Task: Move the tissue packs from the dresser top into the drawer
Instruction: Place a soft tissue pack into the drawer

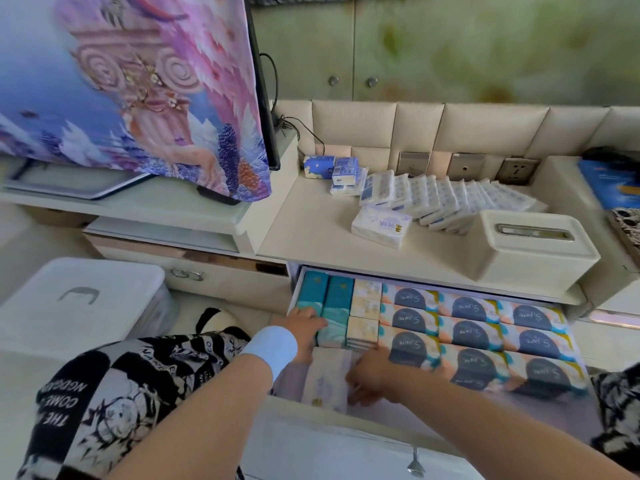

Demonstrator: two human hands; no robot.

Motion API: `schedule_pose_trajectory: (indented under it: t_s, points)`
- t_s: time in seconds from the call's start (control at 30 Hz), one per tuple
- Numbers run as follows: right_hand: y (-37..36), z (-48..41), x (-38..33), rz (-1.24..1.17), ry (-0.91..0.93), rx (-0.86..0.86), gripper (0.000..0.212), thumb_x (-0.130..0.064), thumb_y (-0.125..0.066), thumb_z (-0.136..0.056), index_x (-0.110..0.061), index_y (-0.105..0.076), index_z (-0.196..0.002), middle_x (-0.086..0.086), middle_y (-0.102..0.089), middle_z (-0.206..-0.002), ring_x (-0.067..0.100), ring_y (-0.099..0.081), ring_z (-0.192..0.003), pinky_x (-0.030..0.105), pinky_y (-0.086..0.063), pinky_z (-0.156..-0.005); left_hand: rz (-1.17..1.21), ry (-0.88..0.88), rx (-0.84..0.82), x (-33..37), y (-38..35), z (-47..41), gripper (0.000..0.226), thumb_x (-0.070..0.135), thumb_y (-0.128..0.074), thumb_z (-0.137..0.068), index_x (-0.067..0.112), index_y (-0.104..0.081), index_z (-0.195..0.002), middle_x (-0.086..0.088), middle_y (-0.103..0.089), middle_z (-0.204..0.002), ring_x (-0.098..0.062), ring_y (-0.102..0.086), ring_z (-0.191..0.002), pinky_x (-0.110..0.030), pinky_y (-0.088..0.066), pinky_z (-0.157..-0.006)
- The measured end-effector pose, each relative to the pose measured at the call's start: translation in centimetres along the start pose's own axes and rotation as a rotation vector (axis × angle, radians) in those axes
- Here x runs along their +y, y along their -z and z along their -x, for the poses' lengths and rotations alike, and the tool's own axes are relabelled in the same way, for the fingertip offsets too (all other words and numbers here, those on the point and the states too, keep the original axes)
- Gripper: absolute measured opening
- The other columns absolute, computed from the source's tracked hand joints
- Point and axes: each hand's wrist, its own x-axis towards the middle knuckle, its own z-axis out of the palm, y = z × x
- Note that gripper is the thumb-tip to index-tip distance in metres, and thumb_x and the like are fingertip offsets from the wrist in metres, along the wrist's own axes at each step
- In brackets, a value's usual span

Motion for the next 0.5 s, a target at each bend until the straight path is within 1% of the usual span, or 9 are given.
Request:
schedule_pose_trajectory:
  t_s: [0.07, 0.1, 0.13, 0.2, 0.27, 0.33, 0.4, 0.47, 0.5]
  points:
    - [-0.7, -0.4, 0.2, -0.153, -0.060, -0.002, 0.008, 0.002, -0.052, -0.093, -0.002, -0.054, -0.100, 0.019, -0.062, -0.085, 0.025, -0.069, -0.057, 0.035, -0.057, -0.054, -0.025, 0.011, -0.006, -0.1, -0.3, -0.3, 0.082, 0.028, -0.066, -0.084, 0.029, -0.023, -0.153, -0.005, -0.015, -0.158, -0.028, -0.015, -0.145, -0.041, -0.032, -0.115]
    - [-0.9, -0.5, 0.2, -0.221, -0.076, -0.001, 0.018, 0.003, -0.049, -0.093, 0.000, -0.053, -0.110, 0.019, -0.062, -0.085, 0.023, -0.067, -0.051, 0.032, -0.055, -0.049, -0.015, 0.013, 0.002, -0.2, -0.3, -0.5, 0.082, 0.029, -0.067, -0.084, 0.030, -0.023, -0.153, -0.004, -0.016, -0.157, -0.027, -0.016, -0.144, -0.042, -0.034, -0.114]
    - [-1.1, -0.5, 0.2, -0.263, -0.079, -0.015, 0.025, 0.003, -0.046, -0.093, 0.000, -0.052, -0.117, 0.017, -0.063, -0.086, 0.023, -0.067, -0.052, 0.031, -0.055, -0.049, 0.004, 0.010, 0.015, -0.3, -0.3, -0.7, 0.082, 0.029, -0.067, -0.083, 0.030, -0.024, -0.153, -0.003, -0.019, -0.155, -0.027, -0.017, -0.143, -0.043, -0.035, -0.112]
    - [-1.3, -0.3, -0.2, -0.315, -0.054, -0.065, 0.024, 0.003, -0.043, -0.094, -0.005, -0.056, -0.114, 0.012, -0.066, -0.087, 0.022, -0.068, -0.062, 0.033, -0.055, -0.057, 0.020, -0.003, 0.027, -0.5, -0.1, -0.9, 0.081, 0.031, -0.068, -0.083, 0.029, -0.026, -0.152, -0.003, -0.022, -0.152, -0.026, -0.019, -0.141, -0.044, -0.037, -0.111]
    - [-1.2, -0.3, -0.7, -0.352, -0.012, -0.142, 0.028, 0.002, -0.041, -0.097, -0.013, -0.051, -0.118, 0.008, -0.068, -0.102, 0.020, -0.072, -0.079, 0.034, -0.057, -0.067, 0.006, -0.008, 0.022, -0.7, 0.1, -1.2, 0.079, 0.035, -0.068, -0.084, 0.029, -0.028, -0.151, -0.002, -0.024, -0.150, -0.026, -0.022, -0.140, -0.045, -0.038, -0.109]
    - [-1.0, -0.7, -1.3, -0.321, 0.033, -0.179, 0.040, -0.002, -0.046, -0.098, -0.014, -0.044, -0.136, 0.008, -0.066, -0.120, 0.020, -0.073, -0.091, 0.031, -0.059, -0.069, 0.003, 0.001, 0.013, -0.6, 0.4, -1.4, 0.075, 0.037, -0.067, -0.085, 0.029, -0.032, -0.150, -0.003, -0.027, -0.148, -0.026, -0.026, -0.137, -0.045, -0.039, -0.108]
    - [-0.3, -0.6, -2.3, -0.250, 0.079, -0.158, 0.042, -0.004, -0.049, -0.099, -0.010, -0.045, -0.140, 0.006, -0.067, -0.112, 0.021, -0.072, -0.085, 0.028, -0.058, -0.062, -0.002, 0.006, 0.001, -0.2, 1.1, -1.7, 0.069, 0.039, -0.065, -0.086, 0.029, -0.036, -0.148, -0.005, -0.032, -0.145, -0.028, -0.033, -0.133, -0.044, -0.040, -0.107]
    - [1.1, 0.2, -3.5, -0.183, 0.137, -0.091, 0.034, -0.004, -0.050, -0.098, -0.006, -0.054, -0.132, 0.005, -0.068, -0.100, 0.023, -0.071, -0.074, 0.027, -0.056, -0.053, -0.002, 0.013, -0.003, 0.1, 2.3, -2.1, 0.062, 0.039, -0.062, -0.089, 0.028, -0.041, -0.146, -0.007, -0.039, -0.141, -0.029, -0.043, -0.127, -0.040, -0.043, -0.103]
    - [2.0, 0.6, -4.1, -0.154, 0.170, -0.039, 0.029, -0.005, -0.051, -0.097, -0.007, -0.059, -0.125, 0.006, -0.069, -0.100, 0.023, -0.071, -0.071, 0.028, -0.054, -0.051, 0.026, 0.021, 0.005, 0.3, 3.0, -2.3, 0.058, 0.038, -0.061, -0.091, 0.028, -0.042, -0.145, -0.006, -0.041, -0.141, -0.028, -0.047, -0.125, -0.039, -0.043, -0.102]
